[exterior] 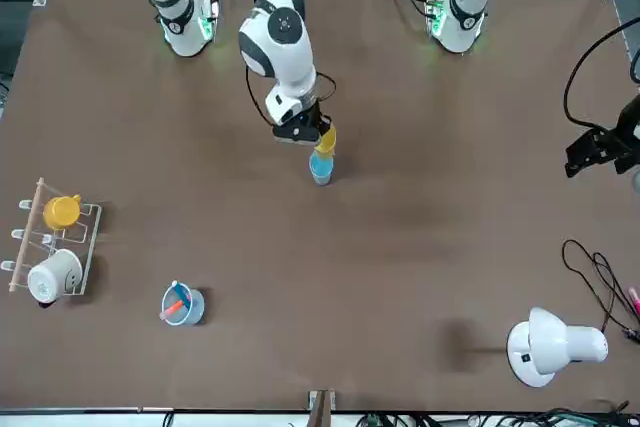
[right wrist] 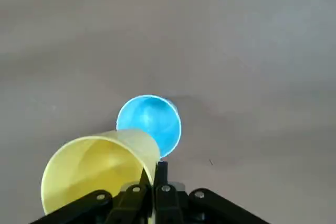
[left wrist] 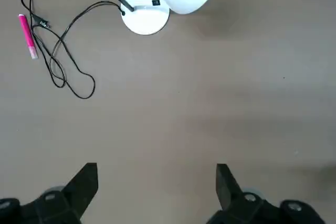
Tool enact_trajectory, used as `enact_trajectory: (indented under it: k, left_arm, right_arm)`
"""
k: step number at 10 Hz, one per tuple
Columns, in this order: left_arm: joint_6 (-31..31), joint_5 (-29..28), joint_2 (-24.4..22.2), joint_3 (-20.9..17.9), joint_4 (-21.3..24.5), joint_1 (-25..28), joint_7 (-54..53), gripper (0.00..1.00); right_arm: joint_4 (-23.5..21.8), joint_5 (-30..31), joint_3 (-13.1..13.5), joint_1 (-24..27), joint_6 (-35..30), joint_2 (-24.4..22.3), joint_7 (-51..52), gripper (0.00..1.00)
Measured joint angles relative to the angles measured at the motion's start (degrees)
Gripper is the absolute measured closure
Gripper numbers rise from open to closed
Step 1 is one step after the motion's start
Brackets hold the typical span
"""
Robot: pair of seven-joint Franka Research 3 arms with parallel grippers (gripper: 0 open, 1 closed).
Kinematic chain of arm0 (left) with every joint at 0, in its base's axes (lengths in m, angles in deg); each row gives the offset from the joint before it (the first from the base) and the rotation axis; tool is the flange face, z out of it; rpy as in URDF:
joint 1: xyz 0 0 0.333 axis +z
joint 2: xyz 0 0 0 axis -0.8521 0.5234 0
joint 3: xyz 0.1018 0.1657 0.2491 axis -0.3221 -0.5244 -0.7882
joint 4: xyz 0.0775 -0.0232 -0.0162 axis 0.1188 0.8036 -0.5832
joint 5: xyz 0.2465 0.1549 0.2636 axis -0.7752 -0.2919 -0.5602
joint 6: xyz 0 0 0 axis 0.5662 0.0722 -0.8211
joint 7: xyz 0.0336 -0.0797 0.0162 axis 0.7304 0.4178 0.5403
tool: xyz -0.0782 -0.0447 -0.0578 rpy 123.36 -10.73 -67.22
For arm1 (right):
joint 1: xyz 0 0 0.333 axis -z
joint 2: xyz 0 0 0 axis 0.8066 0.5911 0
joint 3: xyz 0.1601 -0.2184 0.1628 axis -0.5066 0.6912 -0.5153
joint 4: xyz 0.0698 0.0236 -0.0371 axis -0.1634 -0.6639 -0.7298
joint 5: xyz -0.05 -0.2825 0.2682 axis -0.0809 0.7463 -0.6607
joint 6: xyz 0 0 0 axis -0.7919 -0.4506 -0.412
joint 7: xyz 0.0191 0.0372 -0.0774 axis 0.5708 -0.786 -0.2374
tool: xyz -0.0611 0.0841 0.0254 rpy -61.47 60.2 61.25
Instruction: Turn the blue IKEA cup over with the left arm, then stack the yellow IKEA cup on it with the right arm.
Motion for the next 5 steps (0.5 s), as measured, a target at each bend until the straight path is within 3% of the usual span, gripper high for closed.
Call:
enact_trajectory:
  k: [5]
  left_arm:
    - [0.0,0.0,0.0,0.0,0.0,0.0,0.0,0.01]
  right_arm:
    - [-0.1,1.5,0.2,0.1,0.1,1.5,-0.3,0.96]
